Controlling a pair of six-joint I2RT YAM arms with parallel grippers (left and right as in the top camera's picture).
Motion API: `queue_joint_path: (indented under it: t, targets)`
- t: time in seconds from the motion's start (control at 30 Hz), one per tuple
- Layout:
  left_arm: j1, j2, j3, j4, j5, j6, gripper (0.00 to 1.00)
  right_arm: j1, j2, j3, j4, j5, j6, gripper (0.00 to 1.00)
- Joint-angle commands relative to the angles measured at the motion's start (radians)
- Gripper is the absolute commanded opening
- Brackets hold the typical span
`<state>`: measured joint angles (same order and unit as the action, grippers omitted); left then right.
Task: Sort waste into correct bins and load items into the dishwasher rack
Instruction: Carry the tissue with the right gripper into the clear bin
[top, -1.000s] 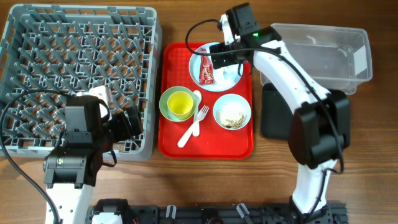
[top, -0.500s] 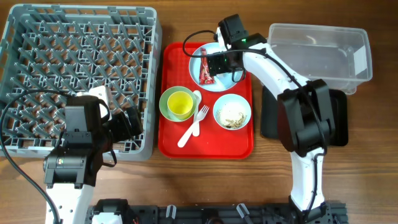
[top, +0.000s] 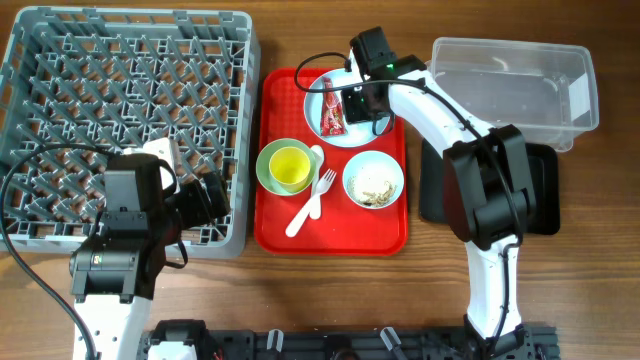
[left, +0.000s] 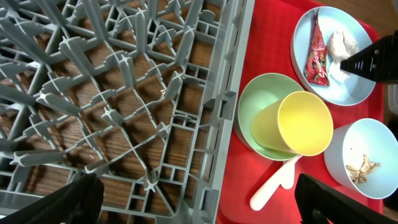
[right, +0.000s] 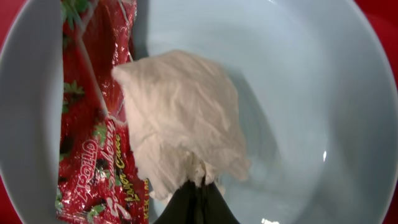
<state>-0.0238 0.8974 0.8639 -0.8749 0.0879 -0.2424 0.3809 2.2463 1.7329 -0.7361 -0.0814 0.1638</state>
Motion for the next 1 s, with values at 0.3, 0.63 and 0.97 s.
queue_joint_path:
  t: [0.3, 0.63, 0.97]
  targets:
    - [0.006, -0.007, 0.02, 0.0, 0.012, -0.004, 1.0, -0.083, -0.305, 0.023, -0.02, 0.132, 0.053, 0.04]
    - [0.006, -0.007, 0.02, 0.002, 0.012, -0.004, 1.0, -0.303, -0.378, 0.01, -0.082, 0.216, 0.179, 0.09]
    - [0.006, -0.007, 0.02, 0.002, 0.012, -0.004, 1.0, -0.36, -0.377, -0.024, -0.099, 0.156, 0.163, 0.8]
